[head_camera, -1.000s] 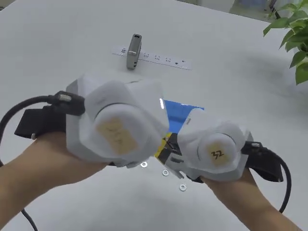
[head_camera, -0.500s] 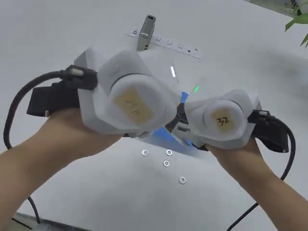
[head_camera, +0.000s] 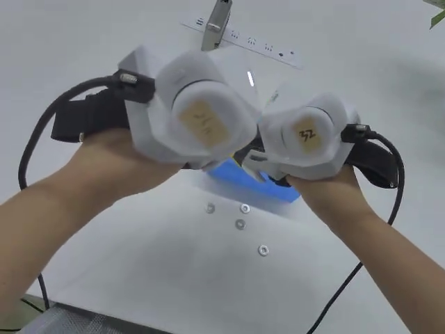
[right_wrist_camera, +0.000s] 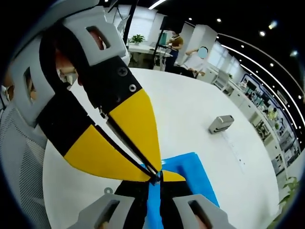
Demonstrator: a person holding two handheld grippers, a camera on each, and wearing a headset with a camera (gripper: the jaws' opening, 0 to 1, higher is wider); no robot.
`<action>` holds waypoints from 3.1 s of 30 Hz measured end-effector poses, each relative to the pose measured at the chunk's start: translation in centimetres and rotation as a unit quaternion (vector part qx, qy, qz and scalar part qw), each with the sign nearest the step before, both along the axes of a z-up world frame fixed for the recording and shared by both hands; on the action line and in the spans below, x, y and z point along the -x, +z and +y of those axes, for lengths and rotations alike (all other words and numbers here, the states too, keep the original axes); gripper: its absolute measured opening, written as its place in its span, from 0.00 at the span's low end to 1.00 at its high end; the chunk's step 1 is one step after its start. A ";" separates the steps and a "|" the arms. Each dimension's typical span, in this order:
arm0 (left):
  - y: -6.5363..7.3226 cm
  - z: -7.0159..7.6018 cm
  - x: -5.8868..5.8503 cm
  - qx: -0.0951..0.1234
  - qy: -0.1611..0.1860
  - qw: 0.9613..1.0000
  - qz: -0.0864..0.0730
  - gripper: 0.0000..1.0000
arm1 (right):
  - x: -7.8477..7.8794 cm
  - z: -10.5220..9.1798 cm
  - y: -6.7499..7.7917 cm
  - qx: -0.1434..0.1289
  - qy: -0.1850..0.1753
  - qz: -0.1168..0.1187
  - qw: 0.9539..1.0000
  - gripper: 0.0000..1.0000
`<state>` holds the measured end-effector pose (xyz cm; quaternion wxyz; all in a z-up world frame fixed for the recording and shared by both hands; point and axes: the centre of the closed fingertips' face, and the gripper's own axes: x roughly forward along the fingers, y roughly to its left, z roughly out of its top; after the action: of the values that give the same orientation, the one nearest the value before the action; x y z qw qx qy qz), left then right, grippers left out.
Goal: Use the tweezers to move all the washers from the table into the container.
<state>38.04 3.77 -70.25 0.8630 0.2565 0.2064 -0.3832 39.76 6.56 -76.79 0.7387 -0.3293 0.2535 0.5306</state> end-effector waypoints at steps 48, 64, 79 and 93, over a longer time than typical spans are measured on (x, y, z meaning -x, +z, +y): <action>3.1 -0.8 2.1 0.005 -0.025 0.999 -0.024 0.00 | 2.1 0.1 3.4 -0.063 -0.025 0.025 0.997 0.07; 4.1 0.7 6.2 0.015 -0.053 0.998 0.013 0.00 | 6.1 0.3 4.3 -0.082 -0.005 0.044 0.996 0.10; 1.3 1.2 8.0 0.018 -0.049 0.997 0.057 0.00 | 8.3 1.0 1.4 -0.102 -0.016 0.115 0.988 0.12; -0.7 1.6 7.8 0.003 -0.045 0.996 0.079 0.00 | 8.2 1.2 -0.9 -0.091 -0.019 0.135 0.986 0.12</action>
<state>30.23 5.33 -70.99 0.8268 0.2318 0.2612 -0.4410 31.55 7.76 -77.72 0.7345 -0.1814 0.3078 0.5770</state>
